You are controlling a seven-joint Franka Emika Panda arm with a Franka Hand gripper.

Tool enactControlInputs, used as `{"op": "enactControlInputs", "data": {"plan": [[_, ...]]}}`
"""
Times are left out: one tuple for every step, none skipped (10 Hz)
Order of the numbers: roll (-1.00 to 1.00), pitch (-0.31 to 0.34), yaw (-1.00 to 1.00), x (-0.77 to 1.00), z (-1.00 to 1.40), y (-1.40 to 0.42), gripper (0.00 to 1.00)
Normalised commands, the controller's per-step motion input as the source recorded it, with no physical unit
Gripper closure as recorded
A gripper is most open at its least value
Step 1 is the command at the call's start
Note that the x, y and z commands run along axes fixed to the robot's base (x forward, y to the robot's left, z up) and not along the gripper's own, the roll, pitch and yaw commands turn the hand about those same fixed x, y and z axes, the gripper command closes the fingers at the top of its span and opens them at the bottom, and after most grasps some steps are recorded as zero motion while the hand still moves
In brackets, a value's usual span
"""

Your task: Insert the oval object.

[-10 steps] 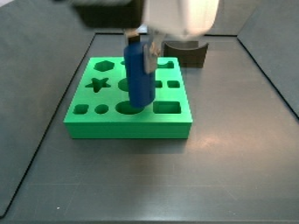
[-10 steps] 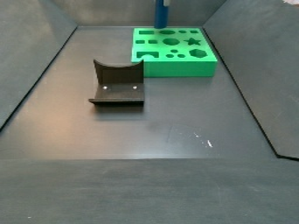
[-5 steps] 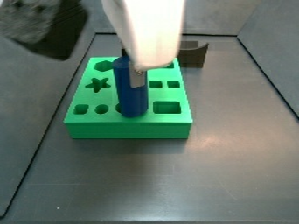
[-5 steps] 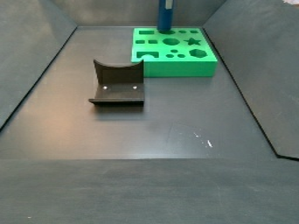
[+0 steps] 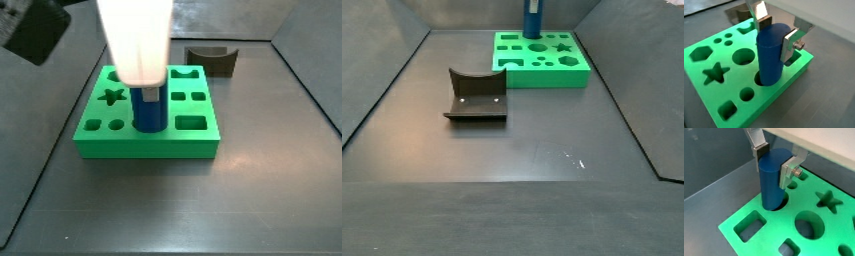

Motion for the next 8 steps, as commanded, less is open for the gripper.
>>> {"op": "enactControlInputs", "data": {"plan": [[0.03, 0.000, -0.58, -0.30, -0.11, 0.22, 1.00], [0.02, -0.094, -0.31, -0.59, -0.37, 0.03, 1.00], [0.00, -0.120, -0.21, -0.52, -0.40, 0.08, 1.00], [0.00, -0.093, -0.09, 0.00, -0.61, 0.00, 1.00], [0.01, -0.039, -0.09, 0.24, -0.71, -0.16, 1.00], [0.00, 0.004, -0.14, 0.35, -0.55, -0.14, 1.00], [-0.14, 0.000, -0.17, 0.23, -0.40, -0.03, 1.00], [-0.05, -0.007, -0.09, 0.15, -0.32, -0.09, 1.00]]}}
